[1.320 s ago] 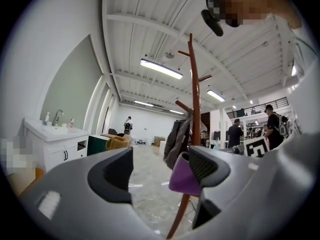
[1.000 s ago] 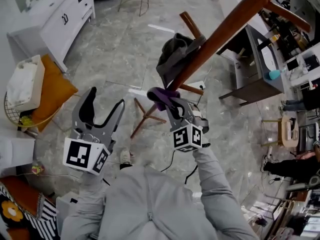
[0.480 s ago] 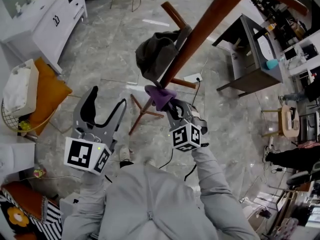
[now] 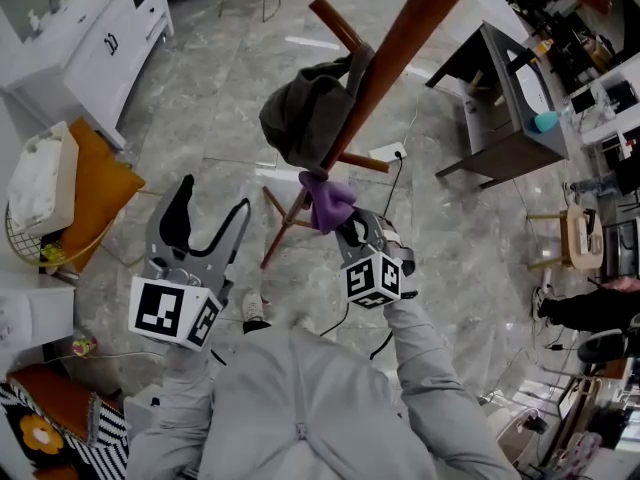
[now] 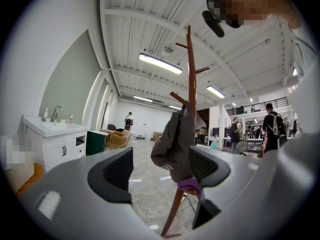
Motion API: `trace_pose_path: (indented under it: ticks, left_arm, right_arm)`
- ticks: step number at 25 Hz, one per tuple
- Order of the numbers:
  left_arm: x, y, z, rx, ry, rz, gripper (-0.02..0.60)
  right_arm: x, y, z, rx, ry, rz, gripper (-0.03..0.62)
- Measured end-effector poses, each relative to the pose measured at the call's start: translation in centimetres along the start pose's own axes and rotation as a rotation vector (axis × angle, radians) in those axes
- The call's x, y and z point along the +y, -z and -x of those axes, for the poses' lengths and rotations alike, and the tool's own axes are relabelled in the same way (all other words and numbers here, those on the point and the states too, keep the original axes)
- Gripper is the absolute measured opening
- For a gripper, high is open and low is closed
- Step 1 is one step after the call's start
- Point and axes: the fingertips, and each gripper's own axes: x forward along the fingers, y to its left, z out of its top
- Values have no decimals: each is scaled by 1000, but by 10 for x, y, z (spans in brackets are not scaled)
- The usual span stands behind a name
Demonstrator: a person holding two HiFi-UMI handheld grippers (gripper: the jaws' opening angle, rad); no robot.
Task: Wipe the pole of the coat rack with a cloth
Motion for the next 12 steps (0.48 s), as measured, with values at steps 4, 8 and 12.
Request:
trace_pose_path:
  ticks: [4, 8, 12]
  left_arm:
    - [-1, 2, 1, 1, 5, 0, 378]
    - [-4, 2, 2, 0, 10, 5, 377]
    - [-11, 0, 1, -2, 22, 3, 377]
  right_arm:
    - [7, 4, 4, 8, 1, -10, 49]
    - [14, 14, 10, 32, -6, -19, 49]
    - [20, 35, 22, 83, -9, -45, 49]
